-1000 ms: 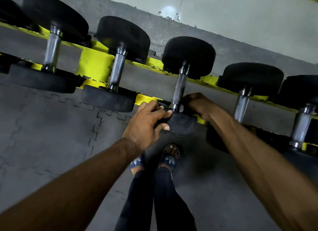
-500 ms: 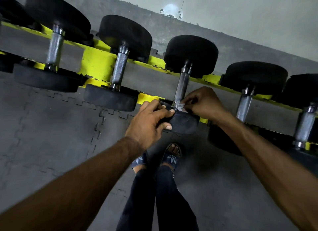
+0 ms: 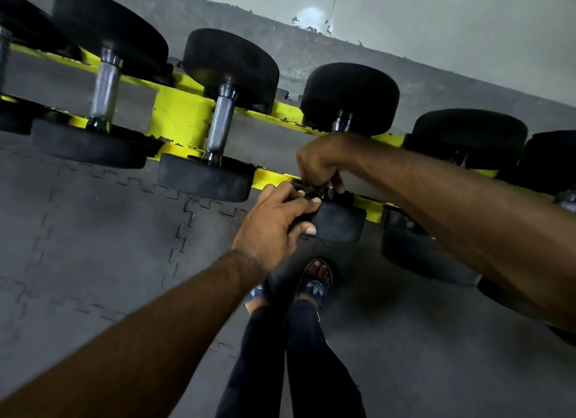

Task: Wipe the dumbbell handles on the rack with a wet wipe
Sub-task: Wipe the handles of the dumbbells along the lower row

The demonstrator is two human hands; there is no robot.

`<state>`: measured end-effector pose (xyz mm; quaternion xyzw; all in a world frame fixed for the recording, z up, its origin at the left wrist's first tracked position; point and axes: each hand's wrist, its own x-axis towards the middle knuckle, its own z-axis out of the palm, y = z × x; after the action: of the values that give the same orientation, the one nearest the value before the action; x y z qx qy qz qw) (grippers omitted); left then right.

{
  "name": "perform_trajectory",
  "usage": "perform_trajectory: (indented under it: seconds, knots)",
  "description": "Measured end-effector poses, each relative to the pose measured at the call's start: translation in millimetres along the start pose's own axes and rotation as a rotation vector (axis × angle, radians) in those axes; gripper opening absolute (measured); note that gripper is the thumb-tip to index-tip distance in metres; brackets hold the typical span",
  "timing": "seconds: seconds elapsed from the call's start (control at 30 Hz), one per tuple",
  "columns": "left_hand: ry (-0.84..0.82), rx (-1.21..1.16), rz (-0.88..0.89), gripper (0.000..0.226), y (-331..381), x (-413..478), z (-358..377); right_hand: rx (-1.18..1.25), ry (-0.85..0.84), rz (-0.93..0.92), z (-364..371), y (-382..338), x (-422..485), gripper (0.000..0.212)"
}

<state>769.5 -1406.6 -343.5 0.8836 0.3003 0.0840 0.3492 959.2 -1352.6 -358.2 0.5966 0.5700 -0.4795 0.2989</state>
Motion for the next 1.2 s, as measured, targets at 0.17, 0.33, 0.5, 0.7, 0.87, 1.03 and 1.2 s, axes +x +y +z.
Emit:
perform_trajectory:
  seconds: [0.17,0.33,0.5,0.7,0.87,1.03,1.2]
  knots:
    - [-0.006,-0.010,0.006,0.038,-1,0,0,0.033,0.545,-0.272,27,26,-41,0.019]
    - [-0.019,-0.010,0.000,0.038,-1,0,-1,0.745,0.731,-0.003,95,41,-54,0.013]
    - [-0.017,-0.007,0.001,0.038,-1,0,-1,1.485,0.735,0.194,119,40,-28,0.015]
    - [-0.018,-0.007,0.010,0.039,0,-1,-1,1.874,0.986,0.204,96,43,-19,0.018]
    - [-0.021,-0.015,-0.001,0.038,1,0,-3,1.601,0.819,0.257,111,43,-22,0.020]
    - [-0.012,-0.013,0.009,0.038,1,-1,-3,1.646,0.953,0.193,97,49,-27,0.023]
    - [-0.013,-0.005,0.021,0.036,1,0,-4,0.963,1.221,0.025,96,44,-33,0.008]
